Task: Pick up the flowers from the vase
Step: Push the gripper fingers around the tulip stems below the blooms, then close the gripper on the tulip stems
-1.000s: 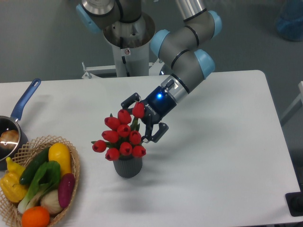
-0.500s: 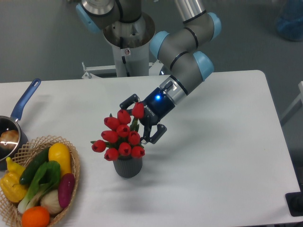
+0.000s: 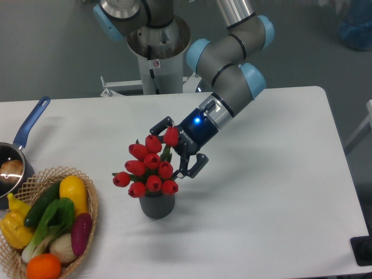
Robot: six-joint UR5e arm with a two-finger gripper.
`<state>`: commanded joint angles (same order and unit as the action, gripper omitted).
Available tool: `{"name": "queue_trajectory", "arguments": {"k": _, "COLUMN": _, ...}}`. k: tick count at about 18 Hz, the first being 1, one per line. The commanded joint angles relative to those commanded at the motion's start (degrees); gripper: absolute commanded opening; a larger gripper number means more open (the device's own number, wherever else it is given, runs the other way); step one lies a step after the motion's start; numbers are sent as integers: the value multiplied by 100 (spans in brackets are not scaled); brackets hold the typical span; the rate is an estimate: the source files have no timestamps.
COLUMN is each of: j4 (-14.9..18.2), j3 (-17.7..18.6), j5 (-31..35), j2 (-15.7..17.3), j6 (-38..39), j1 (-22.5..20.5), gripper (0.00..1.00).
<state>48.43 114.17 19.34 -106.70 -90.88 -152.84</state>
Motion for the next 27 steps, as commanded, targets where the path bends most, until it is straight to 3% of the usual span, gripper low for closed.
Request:
{"name": "queue_trajectory", "arguments": {"k": 23, "j4": -9, "j3": -62, "j5": -132, "j2": -97, "j6": -53, "j1": 167, "gripper": 100}}
{"name": "queue_trajectory", "arguments": {"k": 27, "j4": 0, "j3": -44, "j5": -132, "j2": -105, "j6": -53, "j1": 176, "gripper": 87}}
